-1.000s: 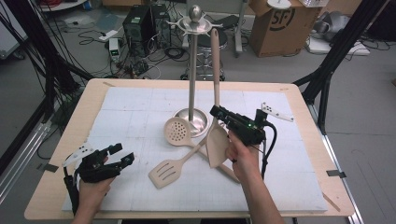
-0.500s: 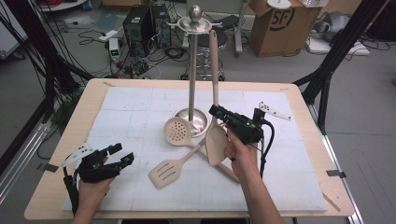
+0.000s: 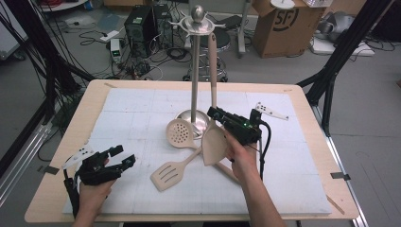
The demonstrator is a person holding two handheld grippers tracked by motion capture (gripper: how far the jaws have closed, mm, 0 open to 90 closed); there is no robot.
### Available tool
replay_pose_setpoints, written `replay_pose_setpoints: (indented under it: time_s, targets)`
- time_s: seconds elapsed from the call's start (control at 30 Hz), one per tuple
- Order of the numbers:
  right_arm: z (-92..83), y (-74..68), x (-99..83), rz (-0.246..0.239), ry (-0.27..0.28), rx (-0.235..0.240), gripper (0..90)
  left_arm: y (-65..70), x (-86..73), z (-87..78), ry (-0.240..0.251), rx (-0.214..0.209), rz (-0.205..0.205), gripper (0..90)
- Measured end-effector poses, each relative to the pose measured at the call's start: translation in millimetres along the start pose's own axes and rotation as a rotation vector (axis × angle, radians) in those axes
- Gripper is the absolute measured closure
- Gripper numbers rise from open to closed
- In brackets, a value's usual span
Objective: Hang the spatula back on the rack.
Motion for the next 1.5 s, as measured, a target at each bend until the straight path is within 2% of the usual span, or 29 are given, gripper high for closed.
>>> replay_pose_setpoints:
  time_s: [0.13,0.23,0.33,0.4,0.5,0.57,0.77,1.03,1.5]
  targets:
    - [1.9,5.2,-0.3,0.011,-0.007,-0.014,73.8,0.0,0.4,-0.5,0.003,0.000,0.000,23.3]
    - [3.5,9.0,0.7,0.051,-0.008,-0.008,64.5,-0.4,0.2,-0.5,0.002,0.001,0.000,23.3]
    - [4.0,12.2,1.6,0.062,-0.011,-0.014,55.7,0.0,0.4,-0.5,0.005,-0.001,-0.001,23.3]
    - [4.8,15.1,2.7,0.065,-0.006,-0.033,50.3,-0.4,0.2,-0.5,0.002,0.000,0.000,23.3]
    - [4.8,16.9,4.4,0.062,0.002,-0.064,47.3,-0.1,0.6,-0.6,0.005,0.000,0.000,23.3]
    - [4.0,17.2,6.2,0.058,0.023,-0.082,46.8,0.1,0.6,-0.5,0.006,0.000,-0.002,23.3]
    - [-2.7,17.1,17.2,0.065,0.098,-0.093,47.3,0.4,0.3,-0.7,0.005,0.000,-0.002,23.3]
    - [-4.0,8.3,34.2,0.061,0.127,-0.067,48.9,0.9,0.5,-0.6,0.005,0.000,-0.002,23.3]
    - [-0.6,-7.2,67.7,0.064,0.172,-0.053,50.5,-0.2,0.6,1.2,0.000,-0.002,0.003,23.3]
Point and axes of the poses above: each handheld gripper's, and its own axes: z roughly forward along the jaws, x roughly out of its top, y roughly to its right, the point moved 8 cm from there along z, roughly forward along the jaws, and after that the axes turned 13 degrees about -x, right-handed, at the moved point
